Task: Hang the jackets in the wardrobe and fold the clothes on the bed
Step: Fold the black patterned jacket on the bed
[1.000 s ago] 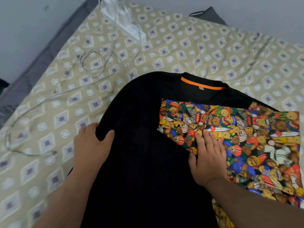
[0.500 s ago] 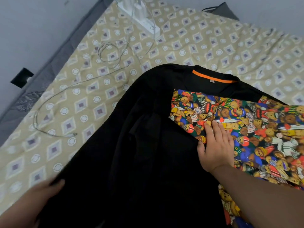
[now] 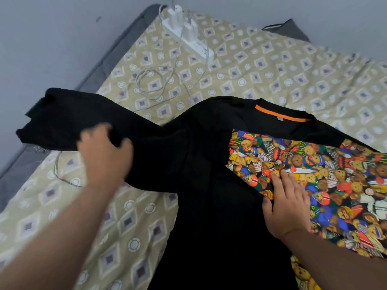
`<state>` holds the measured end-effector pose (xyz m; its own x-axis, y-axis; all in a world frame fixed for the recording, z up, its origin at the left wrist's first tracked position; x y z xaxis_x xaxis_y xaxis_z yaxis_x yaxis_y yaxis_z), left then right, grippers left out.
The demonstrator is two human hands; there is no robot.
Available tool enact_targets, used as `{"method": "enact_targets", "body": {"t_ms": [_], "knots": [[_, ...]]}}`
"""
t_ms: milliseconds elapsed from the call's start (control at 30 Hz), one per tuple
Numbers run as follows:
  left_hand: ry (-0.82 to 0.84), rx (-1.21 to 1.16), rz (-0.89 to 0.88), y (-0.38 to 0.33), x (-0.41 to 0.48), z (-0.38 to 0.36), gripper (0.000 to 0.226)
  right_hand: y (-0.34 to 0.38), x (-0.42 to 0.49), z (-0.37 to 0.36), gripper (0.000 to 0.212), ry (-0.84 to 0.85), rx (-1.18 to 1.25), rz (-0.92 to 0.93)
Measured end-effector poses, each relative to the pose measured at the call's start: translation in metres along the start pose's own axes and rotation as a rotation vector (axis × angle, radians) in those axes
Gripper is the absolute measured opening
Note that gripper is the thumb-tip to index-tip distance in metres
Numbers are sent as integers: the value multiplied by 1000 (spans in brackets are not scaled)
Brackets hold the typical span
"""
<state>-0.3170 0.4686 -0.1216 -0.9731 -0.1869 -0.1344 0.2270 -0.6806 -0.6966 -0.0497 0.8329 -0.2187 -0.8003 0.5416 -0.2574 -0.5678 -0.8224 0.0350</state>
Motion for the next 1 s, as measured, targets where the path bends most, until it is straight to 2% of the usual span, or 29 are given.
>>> {"method": "enact_targets", "body": {"t_ms": [100,133,200,267,300,333,400,467,533,667,800,833,900,933,967,1000], "knots": [[110,-314,384,34,-92,-47,29,0,0,0,70,1,-2,3],[70,-494,538,50,-107,-55,33,0,0,0,70,2,-1,5],[-57,-702,740,64,-112,-56,50,2,-1,1,69,-6,-2,7],[-66,-953,757,54,-103,-61,49,2,-1,1,66,-24,-4,10],[2,-1102,742,45,-96,-66,43,2,-1,1,67,-24,-2,9],[108,-1220,731,33,-87,-71,40,2,-1,2,70,-21,-3,9],[367,-1296,701,9,-74,-80,33,2,-1,3,72,-21,-7,11],[526,-1209,659,-2,-61,-86,25,2,-2,3,72,-22,-5,8],[559,-1198,612,-10,-41,-82,26,2,-2,2,72,-24,-20,5],[458,-1340,429,-15,21,-48,33,1,-1,-1,74,-29,-37,6],[331,-1045,638,32,27,-54,25,0,0,-3,74,-57,-26,15],[264,-975,637,40,27,-53,29,0,0,-3,74,-56,-28,12],[-30,-783,469,47,29,-31,56,-1,0,-4,74,-51,-37,13],[-195,-595,333,43,24,-14,71,-2,0,-3,74,-46,-36,11],[-294,-374,171,34,13,-6,81,-1,-1,-2,73,-42,-36,9],[-297,-181,-4,19,-6,-11,84,-1,0,-2,73,-36,-36,10]]}}
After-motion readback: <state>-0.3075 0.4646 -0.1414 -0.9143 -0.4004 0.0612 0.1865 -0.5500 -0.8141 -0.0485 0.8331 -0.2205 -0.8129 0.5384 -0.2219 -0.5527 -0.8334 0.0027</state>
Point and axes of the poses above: each hand's wrist, its own x-axis towards the middle knuckle, its own z-axis out of the back of the hand, y = z × x, the point moved 7 cm from there along x, towards the middle knuckle, and after that the axes turned 5 degrees about y, right-handed, at the moved point
